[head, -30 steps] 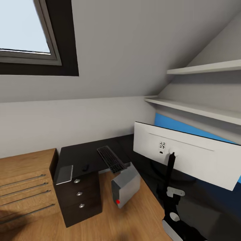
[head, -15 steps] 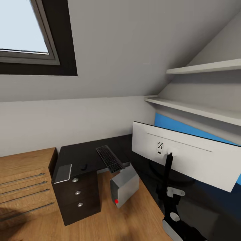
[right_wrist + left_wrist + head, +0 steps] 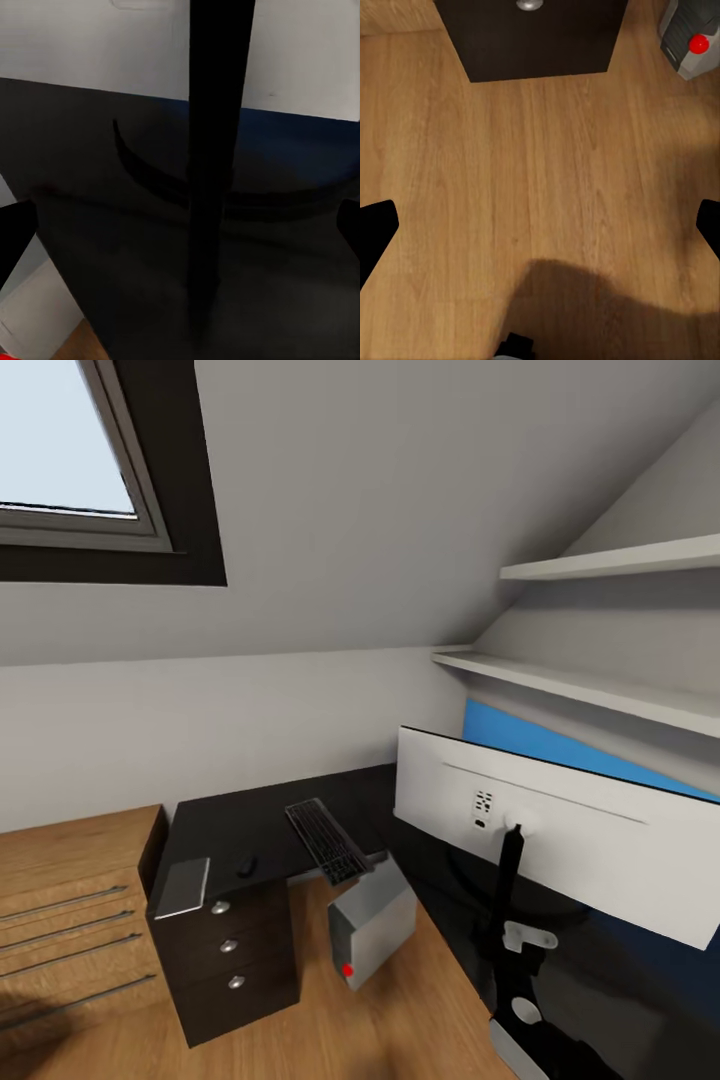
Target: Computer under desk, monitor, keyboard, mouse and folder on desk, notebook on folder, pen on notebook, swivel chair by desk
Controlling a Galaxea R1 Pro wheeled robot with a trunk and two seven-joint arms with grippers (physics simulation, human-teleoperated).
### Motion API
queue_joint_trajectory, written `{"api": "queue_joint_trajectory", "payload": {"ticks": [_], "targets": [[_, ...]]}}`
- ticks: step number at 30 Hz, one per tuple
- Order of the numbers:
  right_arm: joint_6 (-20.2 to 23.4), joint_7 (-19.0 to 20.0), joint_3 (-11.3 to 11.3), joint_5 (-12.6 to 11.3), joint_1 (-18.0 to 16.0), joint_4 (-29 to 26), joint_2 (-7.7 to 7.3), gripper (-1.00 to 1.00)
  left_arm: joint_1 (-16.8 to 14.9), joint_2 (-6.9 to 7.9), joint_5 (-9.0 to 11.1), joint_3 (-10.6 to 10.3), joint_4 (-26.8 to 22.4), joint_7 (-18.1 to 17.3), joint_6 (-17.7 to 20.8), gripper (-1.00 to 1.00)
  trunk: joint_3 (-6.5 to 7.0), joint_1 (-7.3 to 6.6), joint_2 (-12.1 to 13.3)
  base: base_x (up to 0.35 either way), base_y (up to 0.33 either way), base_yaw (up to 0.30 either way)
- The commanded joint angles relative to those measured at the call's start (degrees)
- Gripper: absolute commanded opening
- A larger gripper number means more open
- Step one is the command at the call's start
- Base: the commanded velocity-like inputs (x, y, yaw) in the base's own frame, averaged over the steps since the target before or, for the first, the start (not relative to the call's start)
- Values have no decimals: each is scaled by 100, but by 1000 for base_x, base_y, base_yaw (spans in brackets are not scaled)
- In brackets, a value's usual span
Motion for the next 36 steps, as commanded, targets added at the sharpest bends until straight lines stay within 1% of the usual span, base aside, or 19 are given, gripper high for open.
{"api": "queue_joint_trajectory", "payload": {"ticks": [1, 11, 21, 27, 31, 35, 36], "targets": [[-31, -31, 44, -53, -7, 23, -9, 100, -3, 1, 32, -53, -1, 35, -17, 100, -2, 4, -4, 144, 0, 0], [-34, -27, 23, -57, -7, 74, -8, 100, -3, 1, 29, -58, -1, 35, -19, 100, -2, 4, -4, 66, 0, 0], [-56, -22, -1, -59, -7, 331, -2, 100, -2, 1, 24, -64, -1, 35, -25, 100, -2, 4, -4, 168, 0, 0], [-72, -21, -13, -59, -7, 391, -3, 100, -2, 1, 23, -64, -1, 35, -25, 100, -2, 4, -4, 53, 0, 0], [-77, -21, -27, -65, -7, 408, -8, 100, -3, 1, 23, -67, -1, 33, -26, 100, -2, 4, -4, 205, -31, 0], [-77, -22, -90, -67, -7, 410, -9, 100, -3, 1, 22, -71, -1, 30, -26, 100, -2, 4, -4, 164, -26, 0], [-78, -21, -212, -67, -7, 412, -9, 100, -2, 1, 21, -71, -1, 29, -26, 100, -2, 4, -4, 48, -7, 0]]}}
